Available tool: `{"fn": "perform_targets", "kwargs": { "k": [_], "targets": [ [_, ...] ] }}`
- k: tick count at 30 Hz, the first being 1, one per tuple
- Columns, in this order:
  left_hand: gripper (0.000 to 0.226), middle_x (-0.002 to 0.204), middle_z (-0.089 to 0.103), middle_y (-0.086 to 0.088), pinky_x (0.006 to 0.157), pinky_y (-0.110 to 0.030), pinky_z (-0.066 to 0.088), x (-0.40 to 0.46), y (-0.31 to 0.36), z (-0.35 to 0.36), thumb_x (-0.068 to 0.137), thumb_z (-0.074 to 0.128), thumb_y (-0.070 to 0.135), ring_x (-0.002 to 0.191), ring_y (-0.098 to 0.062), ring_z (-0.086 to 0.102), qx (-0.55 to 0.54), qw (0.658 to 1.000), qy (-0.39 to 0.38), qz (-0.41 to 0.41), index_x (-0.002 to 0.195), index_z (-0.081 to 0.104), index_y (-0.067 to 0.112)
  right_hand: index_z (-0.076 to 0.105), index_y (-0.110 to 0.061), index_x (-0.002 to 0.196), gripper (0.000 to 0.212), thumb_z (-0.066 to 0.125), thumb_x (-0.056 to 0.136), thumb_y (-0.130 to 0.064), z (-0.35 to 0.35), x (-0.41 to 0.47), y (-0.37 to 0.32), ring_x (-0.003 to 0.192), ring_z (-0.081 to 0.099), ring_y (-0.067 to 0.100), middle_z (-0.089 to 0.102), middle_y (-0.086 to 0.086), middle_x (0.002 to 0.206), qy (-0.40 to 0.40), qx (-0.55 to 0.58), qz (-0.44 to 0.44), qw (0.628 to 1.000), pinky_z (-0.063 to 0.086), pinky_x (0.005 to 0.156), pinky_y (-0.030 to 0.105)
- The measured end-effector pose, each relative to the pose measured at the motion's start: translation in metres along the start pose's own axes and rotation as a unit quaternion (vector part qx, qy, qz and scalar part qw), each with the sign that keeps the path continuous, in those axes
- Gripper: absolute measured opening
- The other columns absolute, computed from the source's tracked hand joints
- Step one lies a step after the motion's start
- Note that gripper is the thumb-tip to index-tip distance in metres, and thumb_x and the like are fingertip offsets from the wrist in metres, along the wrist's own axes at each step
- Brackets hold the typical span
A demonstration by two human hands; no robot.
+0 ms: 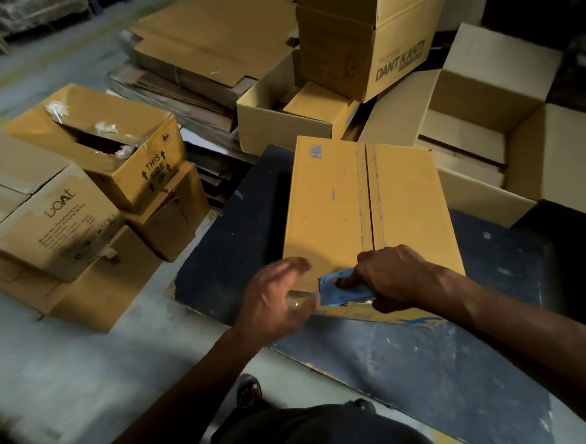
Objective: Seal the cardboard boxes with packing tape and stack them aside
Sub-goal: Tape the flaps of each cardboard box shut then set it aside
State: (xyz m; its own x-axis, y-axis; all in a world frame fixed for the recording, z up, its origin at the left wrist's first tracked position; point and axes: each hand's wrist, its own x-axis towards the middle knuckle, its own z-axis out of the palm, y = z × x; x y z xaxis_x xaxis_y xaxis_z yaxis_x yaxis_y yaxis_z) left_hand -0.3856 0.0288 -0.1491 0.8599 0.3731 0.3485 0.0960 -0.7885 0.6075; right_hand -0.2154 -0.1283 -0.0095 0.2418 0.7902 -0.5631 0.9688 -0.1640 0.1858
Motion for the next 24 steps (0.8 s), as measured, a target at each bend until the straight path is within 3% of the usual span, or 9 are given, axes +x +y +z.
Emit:
{"fn": "perform_targets", "kwargs": {
  "k": [2, 4, 6, 8, 12, 19, 24],
  "targets": [
    [0.072, 0.150, 0.056, -0.010, 0.115, -0.037, 0.040, -0.013, -0.020, 0.033, 0.094, 0.065, 0.056, 0.138, -0.021, 0.054, 0.130, 0.980, -0.045, 0.144, 0.146, 0.054, 0.007, 0.036, -0.054, 0.152, 0.073, 0.063, 0.091, -0.023, -0.002, 0.000, 0.001, 0.098, 0.067, 0.031, 0.057, 0.000, 0.118, -0.011, 0.001, 0.002, 1.000, 0.042, 0.063, 0.035],
    [0.055, 0.152, 0.054, -0.012, 0.121, -0.040, 0.035, -0.017, -0.041, 0.050, 0.104, 0.057, 0.038, 0.141, -0.026, 0.052, 0.177, 0.960, -0.003, 0.215, 0.148, 0.052, 0.006, 0.036, -0.053, 0.152, 0.074, 0.066, 0.092, -0.025, -0.005, -0.001, 0.003, 0.103, 0.067, 0.030, 0.058, 0.000, 0.121, -0.030, 0.007, 0.001, 1.000, 0.041, 0.065, 0.036],
    [0.037, 0.145, 0.061, -0.011, 0.120, -0.039, 0.037, -0.011, -0.048, 0.053, 0.111, 0.046, 0.023, 0.133, -0.025, 0.060, 0.172, 0.951, 0.057, 0.250, 0.140, 0.062, 0.007, 0.036, -0.053, 0.153, 0.074, 0.067, 0.091, -0.025, -0.004, -0.003, 0.007, 0.105, 0.066, 0.028, 0.059, 0.000, 0.124, -0.038, 0.019, 0.008, 0.999, 0.041, 0.065, 0.036],
    [0.032, 0.144, 0.061, -0.011, 0.115, -0.041, 0.042, -0.010, -0.047, 0.055, 0.107, 0.055, 0.017, 0.134, -0.025, 0.059, 0.181, 0.943, 0.078, 0.270, 0.136, 0.065, 0.006, 0.038, -0.053, 0.152, 0.074, 0.067, 0.090, -0.024, -0.001, -0.006, 0.014, 0.105, 0.066, 0.028, 0.062, -0.001, 0.123, -0.040, 0.039, 0.008, 0.998, 0.043, 0.063, 0.035],
    [0.067, 0.153, 0.053, -0.011, 0.114, -0.045, 0.045, -0.013, -0.054, 0.056, 0.083, 0.087, 0.011, 0.142, -0.025, 0.051, 0.191, 0.943, 0.037, 0.270, 0.144, 0.058, 0.007, 0.036, -0.052, 0.153, 0.074, 0.064, 0.091, -0.022, 0.012, -0.020, 0.022, 0.107, 0.065, 0.027, 0.061, -0.001, 0.121, -0.051, 0.034, 0.012, 0.998, 0.040, 0.060, 0.033],
    [0.049, 0.151, 0.055, -0.013, 0.112, -0.046, 0.047, -0.013, -0.054, 0.057, 0.098, 0.068, 0.015, 0.143, -0.025, 0.051, 0.224, 0.930, 0.048, 0.286, 0.145, 0.057, 0.005, 0.034, -0.055, 0.152, 0.073, 0.063, 0.094, -0.022, 0.045, -0.064, 0.066, 0.115, 0.062, 0.025, 0.058, -0.002, 0.127, -0.074, 0.034, 0.060, 0.995, 0.050, 0.084, 0.043],
    [0.045, 0.151, 0.054, -0.014, 0.116, -0.046, 0.043, -0.013, -0.049, 0.056, 0.099, 0.065, 0.014, 0.141, -0.027, 0.052, 0.237, 0.930, 0.043, 0.277, 0.142, 0.060, 0.003, 0.034, -0.057, 0.151, 0.072, 0.065, 0.093, -0.026, 0.066, -0.093, 0.093, 0.123, 0.059, 0.020, 0.055, -0.007, 0.133, -0.093, 0.037, 0.091, 0.991, 0.047, 0.089, 0.041]
  ]
}}
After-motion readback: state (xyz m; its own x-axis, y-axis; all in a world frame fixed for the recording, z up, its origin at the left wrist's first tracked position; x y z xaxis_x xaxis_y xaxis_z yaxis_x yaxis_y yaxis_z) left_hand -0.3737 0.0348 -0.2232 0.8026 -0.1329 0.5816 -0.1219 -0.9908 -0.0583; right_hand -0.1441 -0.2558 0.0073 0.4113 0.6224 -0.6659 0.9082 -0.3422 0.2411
